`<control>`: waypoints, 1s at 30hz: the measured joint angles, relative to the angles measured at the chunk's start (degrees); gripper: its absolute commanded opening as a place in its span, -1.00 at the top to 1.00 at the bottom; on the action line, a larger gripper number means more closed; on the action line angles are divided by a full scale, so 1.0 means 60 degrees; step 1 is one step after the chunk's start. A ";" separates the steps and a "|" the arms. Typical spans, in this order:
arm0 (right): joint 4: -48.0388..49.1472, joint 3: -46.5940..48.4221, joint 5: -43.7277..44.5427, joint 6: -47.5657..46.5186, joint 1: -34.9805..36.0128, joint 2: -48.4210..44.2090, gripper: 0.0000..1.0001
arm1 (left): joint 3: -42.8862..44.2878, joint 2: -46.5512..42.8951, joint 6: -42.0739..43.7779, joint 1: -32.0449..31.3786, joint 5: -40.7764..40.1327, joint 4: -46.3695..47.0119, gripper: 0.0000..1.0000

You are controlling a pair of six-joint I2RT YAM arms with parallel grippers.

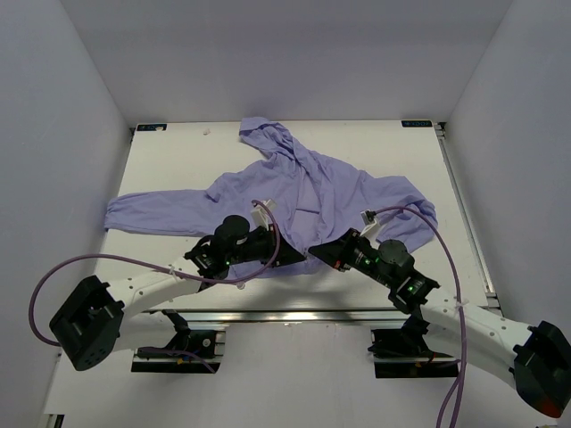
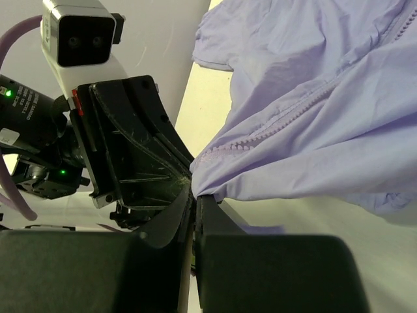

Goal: Zip up the jacket

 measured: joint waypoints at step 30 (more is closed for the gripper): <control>0.1111 -0.0036 0.0098 -0.0645 0.0069 0.0248 1.00 | -0.0342 -0.0299 -0.0514 -0.0233 0.0055 0.0586 1.00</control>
